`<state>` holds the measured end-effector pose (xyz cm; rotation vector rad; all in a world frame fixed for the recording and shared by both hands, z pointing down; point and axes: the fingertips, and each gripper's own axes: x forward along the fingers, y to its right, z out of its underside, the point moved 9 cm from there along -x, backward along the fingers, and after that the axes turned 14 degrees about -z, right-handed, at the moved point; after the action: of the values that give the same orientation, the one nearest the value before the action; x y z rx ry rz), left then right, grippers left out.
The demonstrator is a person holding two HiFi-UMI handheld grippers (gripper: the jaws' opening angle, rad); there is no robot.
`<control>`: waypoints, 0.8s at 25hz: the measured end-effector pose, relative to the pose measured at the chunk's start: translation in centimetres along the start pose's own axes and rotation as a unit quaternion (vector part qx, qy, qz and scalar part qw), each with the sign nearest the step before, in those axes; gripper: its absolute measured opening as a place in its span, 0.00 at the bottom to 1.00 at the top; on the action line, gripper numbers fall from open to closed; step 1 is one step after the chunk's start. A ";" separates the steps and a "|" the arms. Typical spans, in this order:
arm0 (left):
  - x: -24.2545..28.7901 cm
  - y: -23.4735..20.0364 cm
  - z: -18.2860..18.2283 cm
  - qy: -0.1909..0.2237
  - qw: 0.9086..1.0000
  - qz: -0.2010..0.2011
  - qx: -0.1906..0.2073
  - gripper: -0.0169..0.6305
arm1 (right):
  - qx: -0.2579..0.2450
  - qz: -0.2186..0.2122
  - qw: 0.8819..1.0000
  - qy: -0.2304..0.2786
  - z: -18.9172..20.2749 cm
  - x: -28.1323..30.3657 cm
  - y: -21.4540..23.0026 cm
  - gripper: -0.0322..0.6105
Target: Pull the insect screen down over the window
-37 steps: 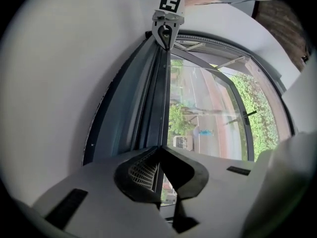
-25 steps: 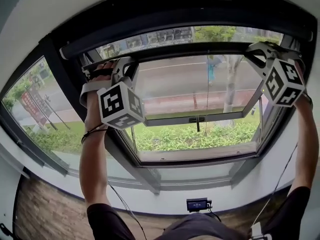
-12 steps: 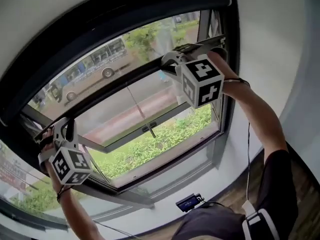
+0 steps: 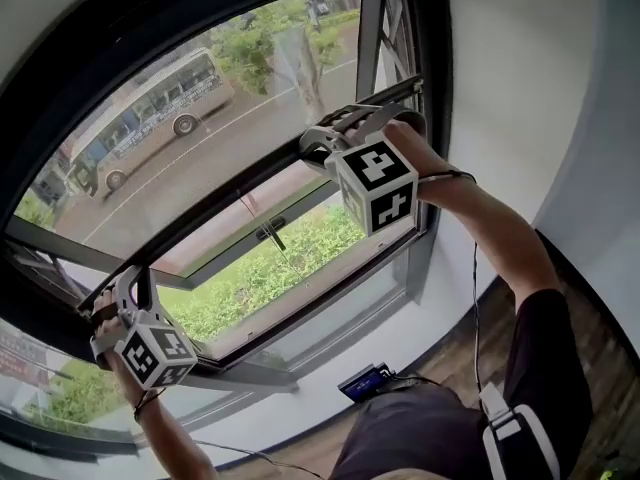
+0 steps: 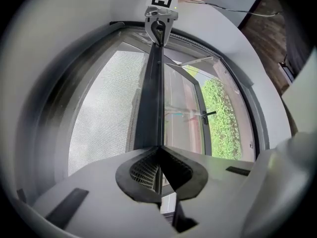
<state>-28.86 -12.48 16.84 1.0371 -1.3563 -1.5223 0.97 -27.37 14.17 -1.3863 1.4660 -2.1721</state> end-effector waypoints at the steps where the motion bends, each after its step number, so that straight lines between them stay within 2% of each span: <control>1: 0.1 0.7 0.1 -0.001 1.000 0.003 0.000 0.05 | 0.000 -0.002 1.000 -0.002 0.1 0.5 -0.5 0.08; 4: 0.2 2.7 -0.1 -0.004 1.000 0.014 0.001 0.05 | 0.003 -0.010 1.000 -0.011 0.5 1.9 -2.0 0.08; 8: -0.4 6.2 -0.5 -0.012 0.998 0.056 -0.001 0.05 | 0.009 -0.045 0.999 -0.005 1.2 3.8 -5.1 0.08; 10: -0.6 7.3 -0.7 -0.016 0.998 0.064 -0.001 0.05 | 0.012 -0.052 0.999 -0.002 1.5 4.2 -6.1 0.08; 13: 0.0 7.8 -1.1 -0.017 0.998 0.056 0.013 0.05 | 0.018 -0.035 0.999 -0.008 1.8 4.4 -6.4 0.08; 17: 0.3 8.3 -0.4 -0.023 0.998 0.059 0.020 0.05 | 0.022 0.004 1.000 0.011 1.9 5.2 -7.2 0.08; 20: -0.3 8.3 -0.1 -0.038 0.997 0.067 0.027 0.05 | 0.024 0.048 0.998 -0.029 3.8 5.3 -8.2 0.08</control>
<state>-28.23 -12.80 25.08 0.9099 -1.4960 -1.4443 3.64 -28.81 24.20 -1.3246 1.4190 -2.0768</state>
